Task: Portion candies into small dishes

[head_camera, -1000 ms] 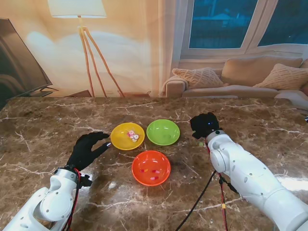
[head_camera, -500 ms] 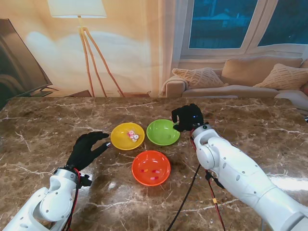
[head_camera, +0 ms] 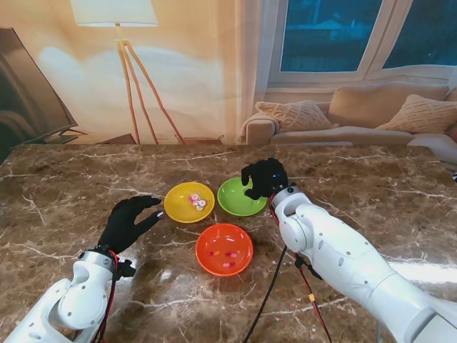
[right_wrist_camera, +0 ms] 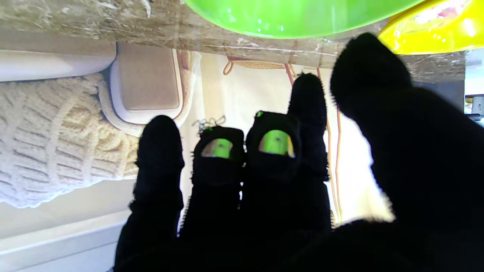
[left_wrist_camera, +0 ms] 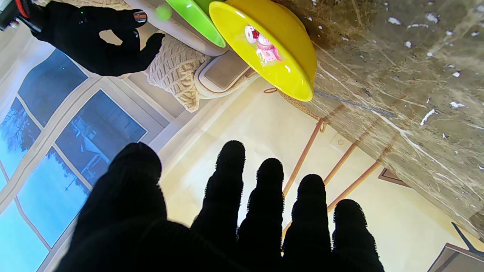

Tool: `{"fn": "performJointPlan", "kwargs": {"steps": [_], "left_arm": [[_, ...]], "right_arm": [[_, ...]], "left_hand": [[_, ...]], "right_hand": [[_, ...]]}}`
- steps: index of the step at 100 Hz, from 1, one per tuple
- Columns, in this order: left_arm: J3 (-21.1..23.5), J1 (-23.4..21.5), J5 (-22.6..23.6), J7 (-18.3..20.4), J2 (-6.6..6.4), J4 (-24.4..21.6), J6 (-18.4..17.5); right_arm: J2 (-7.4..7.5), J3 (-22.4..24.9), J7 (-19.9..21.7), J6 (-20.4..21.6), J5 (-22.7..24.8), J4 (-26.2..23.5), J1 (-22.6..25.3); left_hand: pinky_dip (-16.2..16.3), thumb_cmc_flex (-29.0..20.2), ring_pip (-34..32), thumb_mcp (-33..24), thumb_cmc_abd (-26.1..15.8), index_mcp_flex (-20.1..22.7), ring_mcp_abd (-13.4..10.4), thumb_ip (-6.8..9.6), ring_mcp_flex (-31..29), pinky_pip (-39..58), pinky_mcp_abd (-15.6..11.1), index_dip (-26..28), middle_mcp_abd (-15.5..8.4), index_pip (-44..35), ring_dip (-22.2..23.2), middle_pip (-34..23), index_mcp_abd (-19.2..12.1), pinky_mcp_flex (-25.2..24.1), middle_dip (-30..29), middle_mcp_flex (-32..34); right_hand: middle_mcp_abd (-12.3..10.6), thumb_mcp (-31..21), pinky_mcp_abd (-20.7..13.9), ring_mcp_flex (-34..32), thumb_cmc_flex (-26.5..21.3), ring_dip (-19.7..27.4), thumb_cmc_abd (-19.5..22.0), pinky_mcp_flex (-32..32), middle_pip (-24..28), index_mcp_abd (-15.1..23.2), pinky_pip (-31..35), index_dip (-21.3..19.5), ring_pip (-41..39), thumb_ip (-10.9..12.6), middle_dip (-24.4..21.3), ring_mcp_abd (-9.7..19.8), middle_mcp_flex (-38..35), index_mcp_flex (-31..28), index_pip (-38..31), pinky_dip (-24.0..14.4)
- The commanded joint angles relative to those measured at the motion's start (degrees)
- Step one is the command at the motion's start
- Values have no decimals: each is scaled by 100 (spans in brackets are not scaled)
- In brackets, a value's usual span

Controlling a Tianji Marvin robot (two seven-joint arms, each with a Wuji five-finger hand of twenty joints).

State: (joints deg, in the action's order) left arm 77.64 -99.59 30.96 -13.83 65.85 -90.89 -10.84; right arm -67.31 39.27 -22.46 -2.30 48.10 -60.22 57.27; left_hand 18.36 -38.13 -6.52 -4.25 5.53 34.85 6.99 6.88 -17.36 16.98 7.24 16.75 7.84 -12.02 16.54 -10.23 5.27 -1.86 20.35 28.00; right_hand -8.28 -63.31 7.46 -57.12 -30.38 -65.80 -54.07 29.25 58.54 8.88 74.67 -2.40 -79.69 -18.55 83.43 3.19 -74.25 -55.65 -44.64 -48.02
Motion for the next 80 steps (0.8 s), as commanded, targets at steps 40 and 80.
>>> {"fn": "performJointPlan", "kwargs": {"steps": [40, 80], "left_arm": [[-11, -35, 14, -2, 5, 4, 4], [-34, -23, 38, -14, 3, 12, -15]], "right_arm": [[242, 529, 254, 10, 413, -314, 421], [658, 1894, 904, 192, 1335, -966, 1398]], "left_hand": [[85, -11, 88, 134, -267, -36, -44, -46, 34, -172, -77, 102, 80, 22, 44, 17, -35, -101, 51, 70], [84, -16, 87, 129, -269, -37, -50, -46, 33, -172, -76, 100, 78, 24, 44, 15, -33, -99, 52, 72]], "right_hand": [[-181, -230, -12, 174, 299, -14, -23, -110, -32, -113, -126, -509, 11, 290, -43, 237, 163, -121, 617, 84], [-331, -501, -77, 429, 587, -60, -536, -247, -129, -29, -314, -1003, 158, 726, 10, 337, 537, 1056, 2025, 107]]}}
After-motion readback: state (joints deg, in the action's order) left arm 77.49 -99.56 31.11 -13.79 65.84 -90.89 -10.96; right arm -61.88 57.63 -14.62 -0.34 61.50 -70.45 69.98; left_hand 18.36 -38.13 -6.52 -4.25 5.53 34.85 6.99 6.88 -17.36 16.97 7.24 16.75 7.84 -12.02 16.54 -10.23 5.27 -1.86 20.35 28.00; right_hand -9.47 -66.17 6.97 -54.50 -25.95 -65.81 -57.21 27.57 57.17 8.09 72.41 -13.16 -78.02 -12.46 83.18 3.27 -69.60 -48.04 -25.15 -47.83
